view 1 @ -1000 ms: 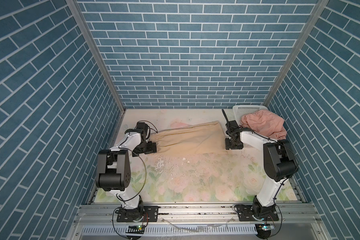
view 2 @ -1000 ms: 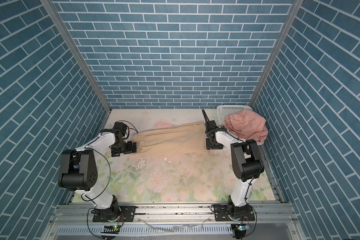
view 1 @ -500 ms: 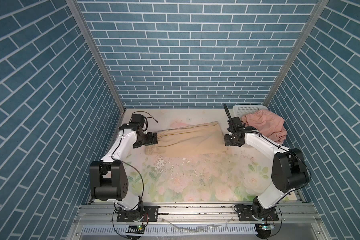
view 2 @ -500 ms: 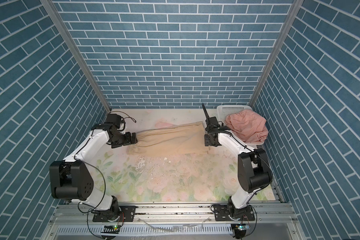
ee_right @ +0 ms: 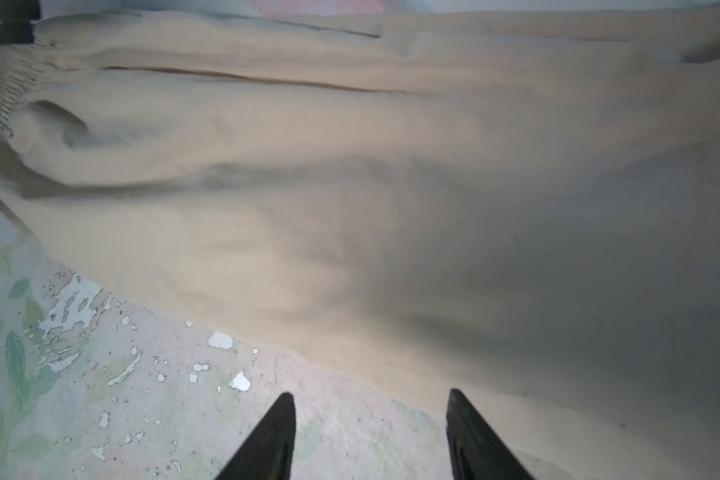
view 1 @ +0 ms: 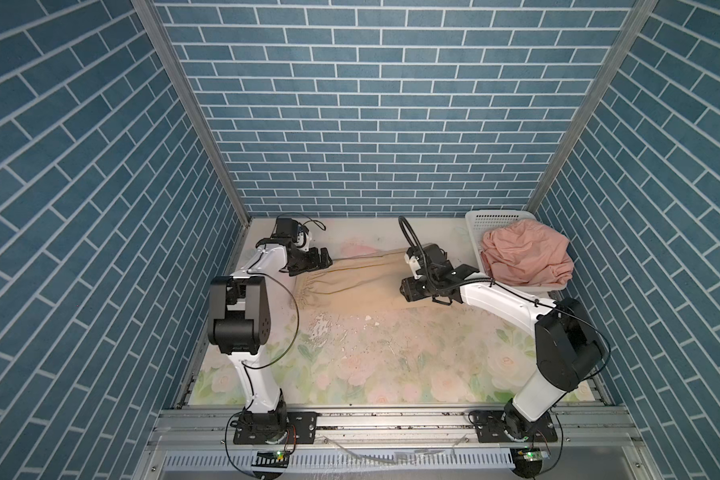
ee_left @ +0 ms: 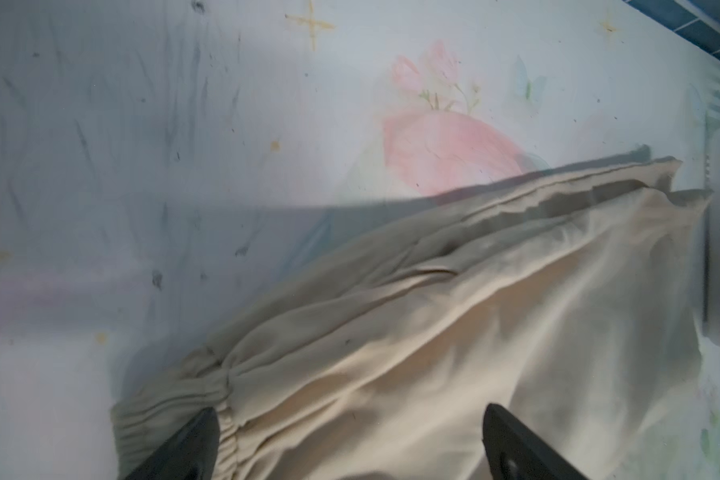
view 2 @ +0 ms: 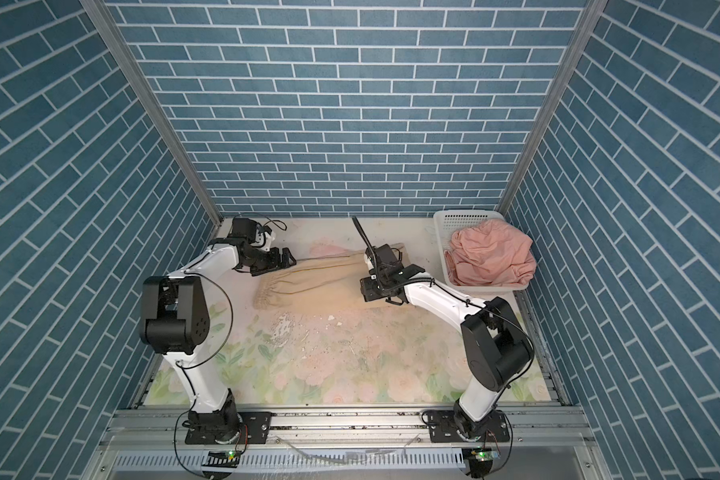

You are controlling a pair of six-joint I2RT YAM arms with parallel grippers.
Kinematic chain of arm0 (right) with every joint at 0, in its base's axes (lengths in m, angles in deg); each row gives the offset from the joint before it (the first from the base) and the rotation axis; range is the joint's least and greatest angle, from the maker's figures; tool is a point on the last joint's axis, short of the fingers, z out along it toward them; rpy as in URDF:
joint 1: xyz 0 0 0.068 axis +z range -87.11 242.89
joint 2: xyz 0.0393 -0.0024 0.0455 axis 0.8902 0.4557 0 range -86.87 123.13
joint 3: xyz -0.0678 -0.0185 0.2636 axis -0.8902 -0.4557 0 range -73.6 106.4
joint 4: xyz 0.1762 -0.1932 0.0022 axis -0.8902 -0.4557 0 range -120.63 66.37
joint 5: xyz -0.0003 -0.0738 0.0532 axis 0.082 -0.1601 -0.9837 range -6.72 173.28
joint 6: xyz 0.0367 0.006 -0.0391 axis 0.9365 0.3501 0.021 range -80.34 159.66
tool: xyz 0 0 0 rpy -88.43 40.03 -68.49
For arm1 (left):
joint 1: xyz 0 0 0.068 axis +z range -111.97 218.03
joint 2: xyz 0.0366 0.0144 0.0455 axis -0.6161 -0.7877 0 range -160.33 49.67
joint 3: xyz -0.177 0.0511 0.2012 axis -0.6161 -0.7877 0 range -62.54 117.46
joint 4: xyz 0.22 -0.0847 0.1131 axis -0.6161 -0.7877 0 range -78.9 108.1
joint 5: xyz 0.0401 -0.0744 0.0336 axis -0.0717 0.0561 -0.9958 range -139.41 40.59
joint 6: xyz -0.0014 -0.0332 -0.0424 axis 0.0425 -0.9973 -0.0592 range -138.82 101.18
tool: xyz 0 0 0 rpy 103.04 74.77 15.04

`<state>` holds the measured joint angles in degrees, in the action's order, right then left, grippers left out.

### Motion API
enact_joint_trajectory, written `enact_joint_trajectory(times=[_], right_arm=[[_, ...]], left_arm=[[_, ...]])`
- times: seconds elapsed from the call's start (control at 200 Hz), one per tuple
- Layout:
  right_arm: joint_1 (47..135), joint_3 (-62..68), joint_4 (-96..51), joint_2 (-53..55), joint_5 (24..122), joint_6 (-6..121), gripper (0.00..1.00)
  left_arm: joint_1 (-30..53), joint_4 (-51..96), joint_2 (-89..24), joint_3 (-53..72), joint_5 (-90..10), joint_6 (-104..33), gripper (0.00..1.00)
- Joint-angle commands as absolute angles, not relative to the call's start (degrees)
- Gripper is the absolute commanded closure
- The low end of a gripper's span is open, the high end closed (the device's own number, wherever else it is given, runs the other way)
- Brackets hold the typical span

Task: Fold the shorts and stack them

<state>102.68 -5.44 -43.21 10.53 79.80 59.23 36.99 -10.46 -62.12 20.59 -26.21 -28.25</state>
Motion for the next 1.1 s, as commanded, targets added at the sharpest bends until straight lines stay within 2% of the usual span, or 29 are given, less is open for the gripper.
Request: enact_joint_trajectory(times=[0.0,0.165,0.3,0.525,0.72,0.845,1.01,1.095], right_arm=[[103.5,-6.22,-38.37,12.75,78.76,63.39,0.41],[103.65,-6.87,-37.0,14.72,78.54,64.7,0.41],[103.65,-5.76,-38.77,16.27,78.58,64.14,0.41],[103.59,-6.04,-39.72,16.88,77.27,62.98,0.41],[103.1,-7.81,-42.82,12.66,79.2,58.49,0.41],[103.23,-8.75,-43.62,9.3,76.3,51.89,0.4],[106.45,-8.67,-42.27,5.11,77.06,46.24,0.39],[109.89,-6.91,-42.45,4.19,77.44,42.41,0.38]], left_arm=[[36.98,-9.38,-65.39,24.67,-29.63,-25.82,0.0],[36.97,-13.37,-70.96,26.43,-32.64,-27.12,0.0],[36.98,-13.27,-70.81,23.24,-35.5,-28.28,0.0],[37.15,-13.16,-68.54,16.73,-34.19,-32.29,0.0],[37.2,-12.26,-59.3,5.06,-33.26,-35.77,0.0],[37.41,-13.12,-50.87,-0.51,-35.45,-36.81,0.0],[37.59,-17.11,-35.12,-0.22,-45.2,-35.54,0.0],[38.26,-20.29,-27.08,1.27,-46.81,-34.39,0.0]])
